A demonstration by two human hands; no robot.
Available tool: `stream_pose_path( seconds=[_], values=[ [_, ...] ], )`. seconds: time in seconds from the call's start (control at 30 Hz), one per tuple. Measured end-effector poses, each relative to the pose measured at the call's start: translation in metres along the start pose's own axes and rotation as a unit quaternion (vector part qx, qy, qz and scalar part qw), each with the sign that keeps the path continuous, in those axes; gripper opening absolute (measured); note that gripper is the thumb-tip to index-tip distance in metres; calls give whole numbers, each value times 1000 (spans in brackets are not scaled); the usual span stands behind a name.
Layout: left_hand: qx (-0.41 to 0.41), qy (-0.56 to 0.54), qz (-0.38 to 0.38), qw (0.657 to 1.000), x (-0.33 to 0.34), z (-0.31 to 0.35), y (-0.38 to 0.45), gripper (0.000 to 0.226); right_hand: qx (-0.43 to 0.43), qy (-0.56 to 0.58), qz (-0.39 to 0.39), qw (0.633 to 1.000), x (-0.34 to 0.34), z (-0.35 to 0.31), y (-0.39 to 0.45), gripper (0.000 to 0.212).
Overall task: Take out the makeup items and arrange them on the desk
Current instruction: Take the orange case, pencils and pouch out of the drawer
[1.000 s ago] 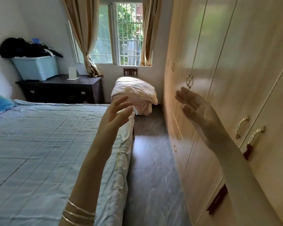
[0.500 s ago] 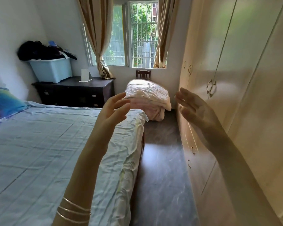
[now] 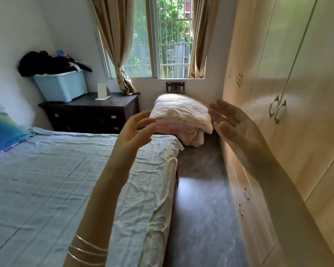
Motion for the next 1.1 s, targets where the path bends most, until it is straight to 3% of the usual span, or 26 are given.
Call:
stream_pose_path(
  seconds=[0.3, 0.47, 0.57, 0.9, 1.1],
  values=[
    [0, 10, 39, 999, 55, -71, 92, 40, -4, 5, -39, 999, -72, 55, 105, 78],
    [7, 3, 69, 998, 96, -96, 151, 48, 7, 1, -59, 998, -126, 71, 174, 62],
    [13, 7, 85, 996, 109, -111, 181, 50, 3, -4, -66, 998, -149, 79, 211, 73],
    [-10, 30, 105, 994, 130, -185, 269, 57, 11, 2, -81, 997, -196, 128, 310, 78],
    [-9, 24, 103, 994, 134, -240, 343, 63, 7, -17, -85, 996, -211, 160, 390, 63]
  ],
)
Point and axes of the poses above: each hand's wrist, its own y-axis towards the middle knuckle, its own x-axis out of the palm, z = x × y, the point moved 8 cm from there along y, towards the middle knuckle, and after that the axes turned 11 degrees about x, right-handed, at the moved point
